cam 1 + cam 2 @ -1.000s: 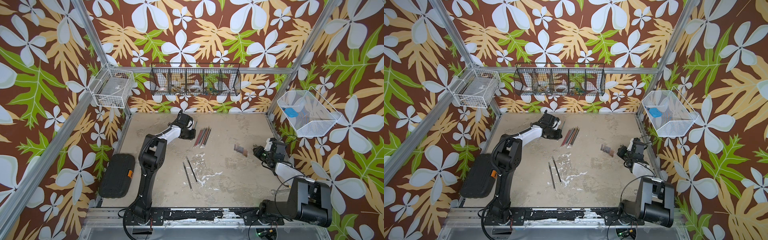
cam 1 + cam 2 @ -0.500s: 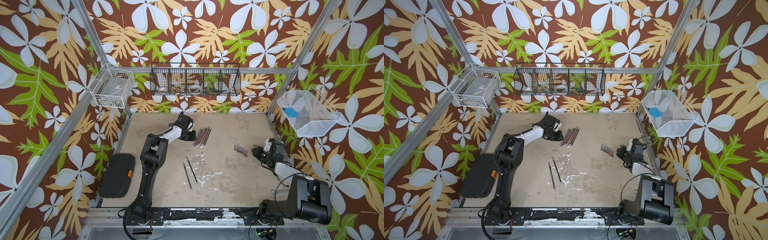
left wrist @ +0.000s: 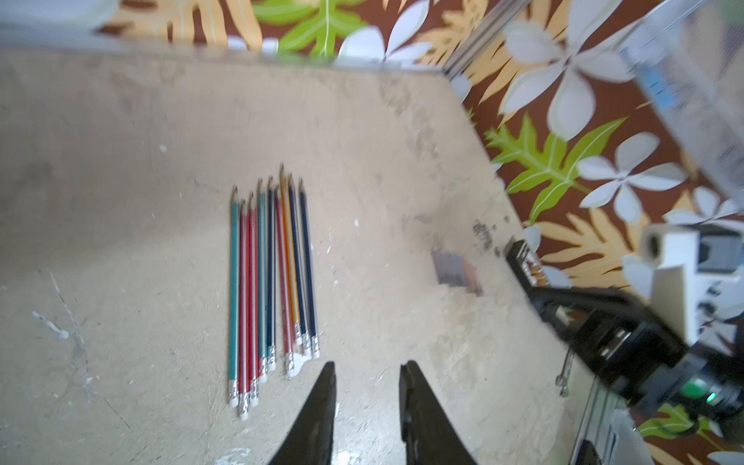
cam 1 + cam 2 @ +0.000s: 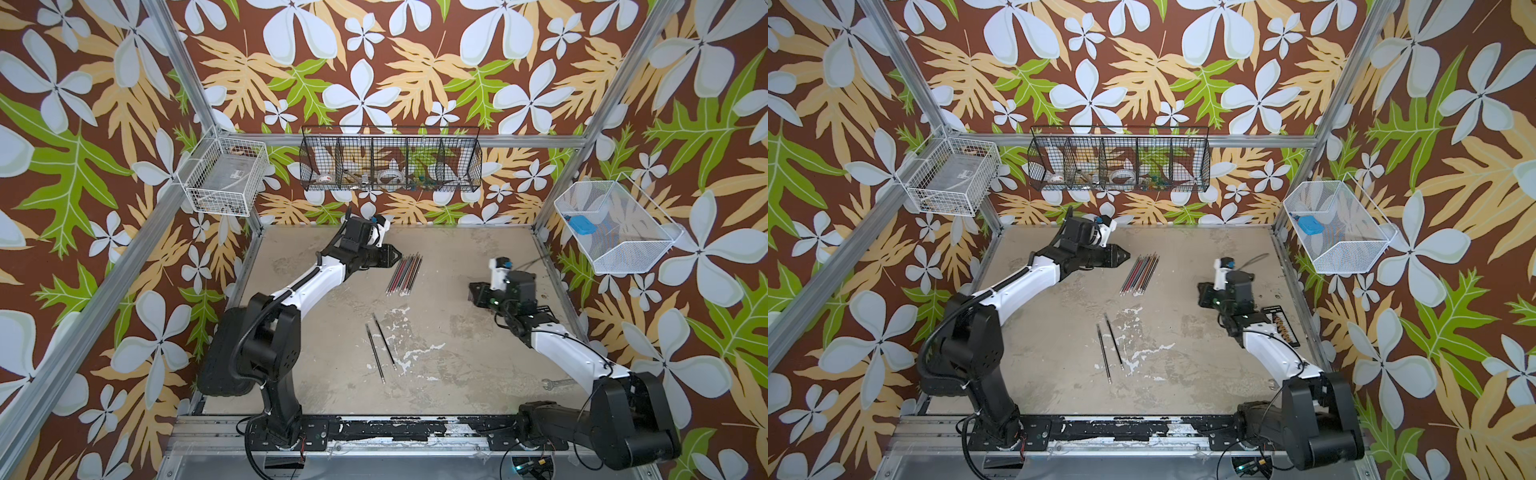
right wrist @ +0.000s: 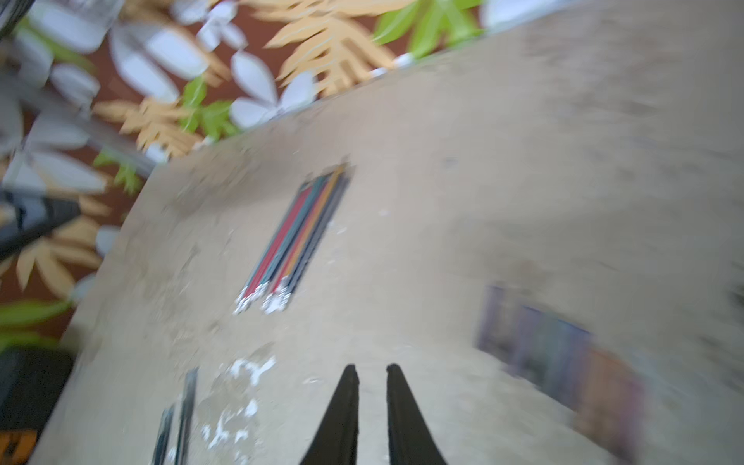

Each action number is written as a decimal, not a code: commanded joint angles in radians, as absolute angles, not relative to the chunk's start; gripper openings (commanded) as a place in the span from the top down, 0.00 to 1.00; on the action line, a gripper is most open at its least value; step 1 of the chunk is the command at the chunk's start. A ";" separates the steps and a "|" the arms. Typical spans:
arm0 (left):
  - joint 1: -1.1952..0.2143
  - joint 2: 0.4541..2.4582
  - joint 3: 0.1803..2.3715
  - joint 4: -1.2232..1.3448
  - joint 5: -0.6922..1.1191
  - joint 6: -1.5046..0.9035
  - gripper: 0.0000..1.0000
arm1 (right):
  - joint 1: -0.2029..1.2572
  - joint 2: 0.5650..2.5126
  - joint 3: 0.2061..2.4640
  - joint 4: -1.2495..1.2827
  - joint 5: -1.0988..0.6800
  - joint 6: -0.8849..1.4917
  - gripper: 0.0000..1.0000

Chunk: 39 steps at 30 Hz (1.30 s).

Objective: Remove the protective cover of the pencils
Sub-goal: Pick up the pencil from the center of the board.

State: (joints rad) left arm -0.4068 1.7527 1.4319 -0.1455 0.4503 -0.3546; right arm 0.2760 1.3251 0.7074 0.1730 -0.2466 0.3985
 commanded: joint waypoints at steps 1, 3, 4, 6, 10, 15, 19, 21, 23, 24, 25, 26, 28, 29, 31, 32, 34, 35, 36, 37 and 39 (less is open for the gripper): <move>-0.386 1.665 1.370 0.002 0.467 -0.415 0.69 | 0.436 1.425 0.772 0.091 -0.083 0.347 0.82; -0.376 1.617 1.346 0.021 0.447 -0.418 0.69 | 0.527 1.493 0.807 0.117 -0.092 0.388 0.81; -0.375 1.605 1.342 0.021 0.437 -0.415 0.69 | 0.571 1.527 0.829 0.120 -0.087 0.399 0.79; -0.375 1.586 1.339 0.020 0.422 -0.408 0.69 | 0.679 1.627 0.931 0.083 -0.041 0.397 0.74; -0.374 1.569 1.338 0.019 0.413 -0.407 0.69 | 0.804 1.775 1.089 0.003 0.030 0.387 0.66; -0.365 1.562 1.346 0.006 0.407 -0.402 0.69 | 0.858 1.902 1.220 -0.048 0.036 0.410 0.66; -0.357 1.560 1.347 0.003 0.403 -0.402 0.68 | 0.878 1.982 1.299 -0.092 0.047 0.406 0.66; -0.353 1.560 1.347 0.002 0.403 -0.405 0.68 | 0.888 2.010 1.326 -0.113 0.061 0.409 0.66; -0.349 1.564 1.347 0.003 0.407 -0.407 0.68 | 0.896 2.034 1.343 -0.130 0.074 0.414 0.66; -0.349 1.564 1.347 0.003 0.409 -0.411 0.68 | 0.900 2.043 1.350 -0.138 0.081 0.417 0.66; -0.347 1.565 1.347 0.004 0.411 -0.413 0.68 | 0.905 2.052 1.354 -0.144 0.087 0.418 0.66; -0.346 1.566 1.347 0.005 0.414 -0.416 0.68 | 0.909 2.060 1.360 -0.149 0.093 0.417 0.67; -0.345 1.566 1.347 0.006 0.416 -0.419 0.68 | 0.918 2.078 1.372 -0.168 0.120 0.417 0.66; -0.345 1.566 1.344 0.008 0.417 -0.420 0.68 | 0.922 2.088 1.382 -0.182 0.139 0.419 0.67; -0.345 1.566 1.342 0.012 0.422 -0.423 0.68 | 0.926 2.102 1.394 -0.208 0.178 0.426 0.67; -0.345 1.568 1.341 0.012 0.423 -0.424 0.68 | 0.927 2.106 1.396 -0.216 0.191 0.428 0.68; -0.345 1.570 1.341 0.014 0.425 -0.425 0.68 | 0.928 2.106 1.391 -0.221 0.209 0.433 0.70; -0.346 1.572 1.341 0.014 0.424 -0.423 0.68 | 0.927 2.107 1.386 -0.216 0.210 0.434 0.71; -0.345 1.572 1.341 0.014 0.422 -0.423 0.68 | 0.927 2.106 1.382 -0.213 0.209 0.435 0.72; -0.345 1.573 1.341 0.014 0.421 -0.422 0.68 | 0.928 2.108 1.381 -0.212 0.205 0.436 0.74; -0.345 1.575 1.339 0.014 0.422 -0.422 0.68 | 0.928 2.109 1.379 -0.205 0.182 0.435 0.79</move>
